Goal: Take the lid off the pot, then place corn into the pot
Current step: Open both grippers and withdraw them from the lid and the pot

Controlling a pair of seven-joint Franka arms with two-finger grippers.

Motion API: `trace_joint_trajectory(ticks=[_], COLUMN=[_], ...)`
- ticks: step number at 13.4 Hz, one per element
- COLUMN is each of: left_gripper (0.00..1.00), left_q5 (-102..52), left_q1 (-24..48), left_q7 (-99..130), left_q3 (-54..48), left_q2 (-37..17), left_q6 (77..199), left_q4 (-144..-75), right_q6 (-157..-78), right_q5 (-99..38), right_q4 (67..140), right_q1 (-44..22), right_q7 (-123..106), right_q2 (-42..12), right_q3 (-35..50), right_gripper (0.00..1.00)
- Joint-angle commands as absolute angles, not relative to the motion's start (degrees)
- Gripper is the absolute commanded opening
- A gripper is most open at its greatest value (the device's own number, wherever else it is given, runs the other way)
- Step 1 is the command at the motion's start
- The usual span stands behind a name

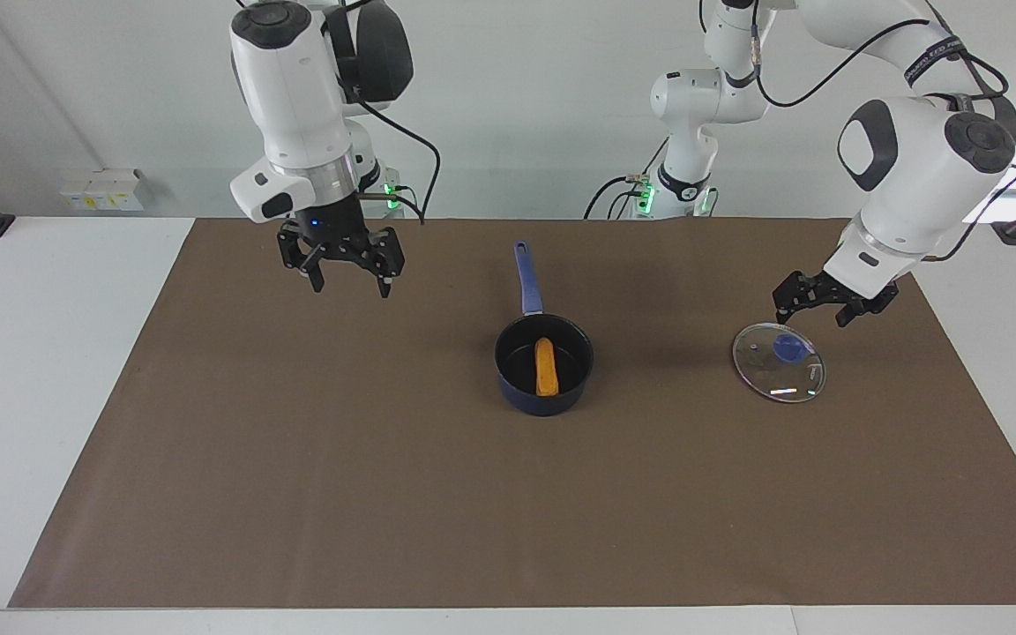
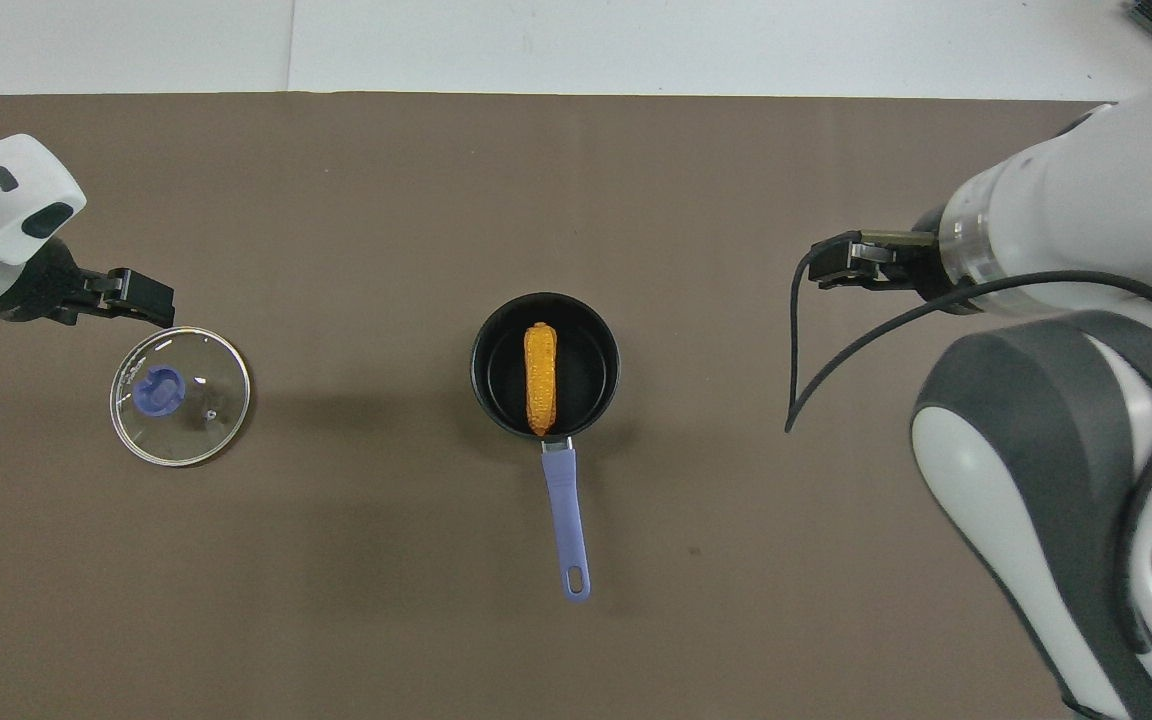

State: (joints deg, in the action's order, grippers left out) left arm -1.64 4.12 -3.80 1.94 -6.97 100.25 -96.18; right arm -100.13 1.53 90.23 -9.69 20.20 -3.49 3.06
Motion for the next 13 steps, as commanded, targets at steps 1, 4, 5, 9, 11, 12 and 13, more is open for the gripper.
trace_joint_trajectory(ticks=[1,4,5,9,11,12,13], left_gripper=[1.00,1.00,1.00,1.00,1.00,1.00,1.00], left_q5=[-1.32,-1.32,-1.32,-1.23,-1.23,-1.23,-1.14], left_q1=[4.40,3.87,3.87,4.04,4.48,4.48,4.48], left_q7=[-2.99,-3.34,-3.34,-3.52,-3.52,-3.60,-3.69], left_q3=[2.64,2.90,2.90,2.90,2.73,2.72,2.64], left_q2=[-4.49,-3.08,-2.38,0.52,0.53,0.61,0.88], left_q6=[96.60,95.19,94.58,91.16,89.12,89.03,88.77], left_q4=[-95.45,-95.45,-95.36,-94.23,-92.73,-92.64,-92.55], right_q6=[-93.81,-88.25,-86.59,-85.43,-84.64,-84.81,-84.29], right_q5=[1.50,0.53,0.18,-3.23,-3.43,-3.34,-2.56], right_q4=[87.47,85.52,85.52,88.93,89.21,89.56,89.39], right_q1=[-6.34,-3.08,-2.90,-2.38,-2.11,-1.85,-1.58], right_q7=[14.08,12.92,12.92,10.64,10.37,9.59,6.19], right_q2=[-2.11,0.60,2.18,5.70,5.98,6.06,6.15], right_q3=[3.60,3.69,3.52,-1.47,-3.16,-3.43,-3.43], right_gripper=[1.00,1.00,1.00,1.00,1.00,1.00,1.00])
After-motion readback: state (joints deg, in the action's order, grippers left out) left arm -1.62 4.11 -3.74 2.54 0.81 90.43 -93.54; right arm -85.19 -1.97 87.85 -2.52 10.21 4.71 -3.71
